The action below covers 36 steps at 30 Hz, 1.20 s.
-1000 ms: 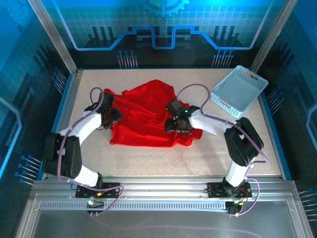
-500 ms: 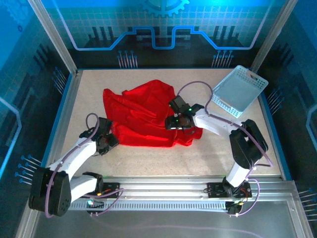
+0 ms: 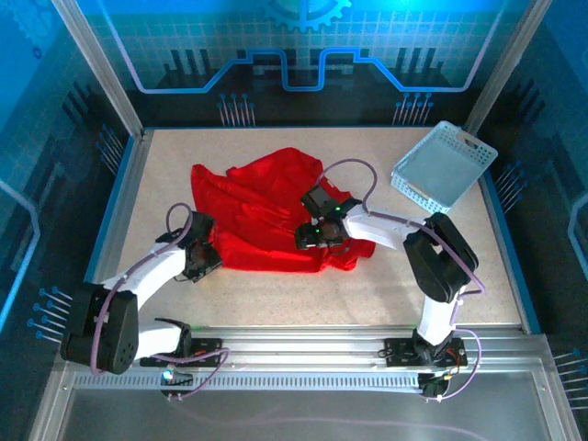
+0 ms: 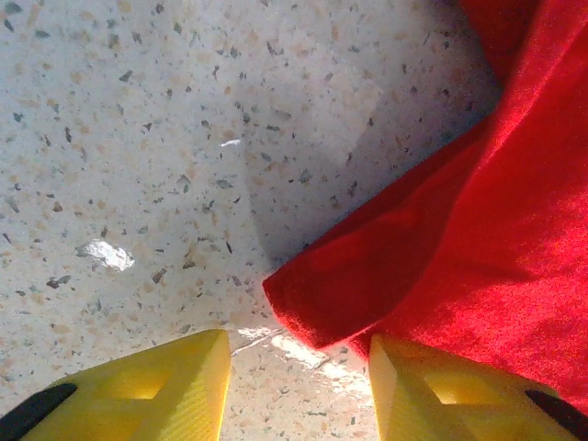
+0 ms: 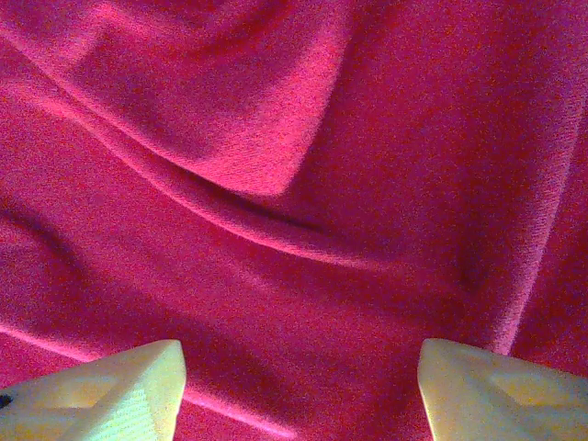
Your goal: Fold the inside-out t-shirt
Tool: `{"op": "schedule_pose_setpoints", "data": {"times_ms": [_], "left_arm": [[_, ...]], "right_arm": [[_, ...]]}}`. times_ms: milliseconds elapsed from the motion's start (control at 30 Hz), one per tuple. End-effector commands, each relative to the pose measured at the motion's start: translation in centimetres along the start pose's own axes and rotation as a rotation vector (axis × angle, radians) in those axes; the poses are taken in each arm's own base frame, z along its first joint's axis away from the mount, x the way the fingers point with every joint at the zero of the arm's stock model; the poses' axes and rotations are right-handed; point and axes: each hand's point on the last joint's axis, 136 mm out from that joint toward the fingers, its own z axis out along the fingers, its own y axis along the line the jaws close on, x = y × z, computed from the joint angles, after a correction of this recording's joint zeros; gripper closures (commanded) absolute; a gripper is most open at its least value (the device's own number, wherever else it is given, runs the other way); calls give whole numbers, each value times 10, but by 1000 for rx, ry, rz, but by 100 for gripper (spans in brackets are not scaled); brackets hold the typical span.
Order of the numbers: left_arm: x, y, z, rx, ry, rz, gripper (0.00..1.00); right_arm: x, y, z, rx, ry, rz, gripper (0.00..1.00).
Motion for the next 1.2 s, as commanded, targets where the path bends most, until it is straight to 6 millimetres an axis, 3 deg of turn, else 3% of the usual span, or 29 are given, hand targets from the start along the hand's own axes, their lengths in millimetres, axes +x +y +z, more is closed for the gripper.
{"op": "schedule_pose_setpoints", "data": {"times_ms": [0, 167, 467, 700, 800, 967, 1067, 1167], "left_arm": [[-8, -2, -2, -22, -20, -11, 57], [-8, -1, 0, -33, -7, -10, 63], [-3, 1, 3, -45, 13, -9, 80], [-1, -1, 0, -9, 13, -9, 99], [-8, -8, -16, 60, -49, -2, 100], [-42, -19, -78, 217, -302, 12, 100], [-56, -23, -110, 312, -434, -1, 100], [-61, -29, -116, 328, -445, 9, 100]], "right_arm": [[-3, -17, 9, 56, 15, 61, 31], [2, -59, 23, 108, 52, 171, 30], [-6, -63, 24, 88, 40, 192, 29], [-18, -82, 22, 110, 36, 240, 29], [-26, -96, 21, 125, 38, 272, 29], [-42, -120, 18, 136, 26, 311, 30], [-54, -114, 13, 97, 6, 279, 30], [-62, -102, -9, 50, -34, 237, 30]]}}
